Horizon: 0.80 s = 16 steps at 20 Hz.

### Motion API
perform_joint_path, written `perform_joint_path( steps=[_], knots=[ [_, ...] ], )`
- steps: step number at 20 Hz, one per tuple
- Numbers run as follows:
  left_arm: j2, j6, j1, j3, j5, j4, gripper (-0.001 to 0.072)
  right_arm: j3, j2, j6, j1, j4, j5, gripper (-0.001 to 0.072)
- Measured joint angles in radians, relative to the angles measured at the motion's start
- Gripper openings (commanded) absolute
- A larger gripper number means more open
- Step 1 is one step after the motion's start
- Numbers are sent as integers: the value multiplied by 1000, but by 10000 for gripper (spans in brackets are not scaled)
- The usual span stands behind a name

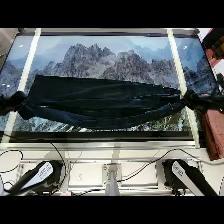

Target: Fold the clothes and pants, and hang the long-sleeved shirts on hangers.

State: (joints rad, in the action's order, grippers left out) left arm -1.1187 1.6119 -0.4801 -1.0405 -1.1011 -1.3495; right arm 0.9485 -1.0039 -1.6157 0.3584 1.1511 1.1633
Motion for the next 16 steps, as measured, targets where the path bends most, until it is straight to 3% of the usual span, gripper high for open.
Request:
perform_joint_path(
  steps=[8, 16],
  knots=[
    [-320, 85, 48, -367, -18, -11, 25, 403, -348, -101, -74, 28, -55, 48],
    [-436, 223, 48, -451, 73, -10, 25, 560, -527, -307, -79, 30, -173, 48]
  ],
)
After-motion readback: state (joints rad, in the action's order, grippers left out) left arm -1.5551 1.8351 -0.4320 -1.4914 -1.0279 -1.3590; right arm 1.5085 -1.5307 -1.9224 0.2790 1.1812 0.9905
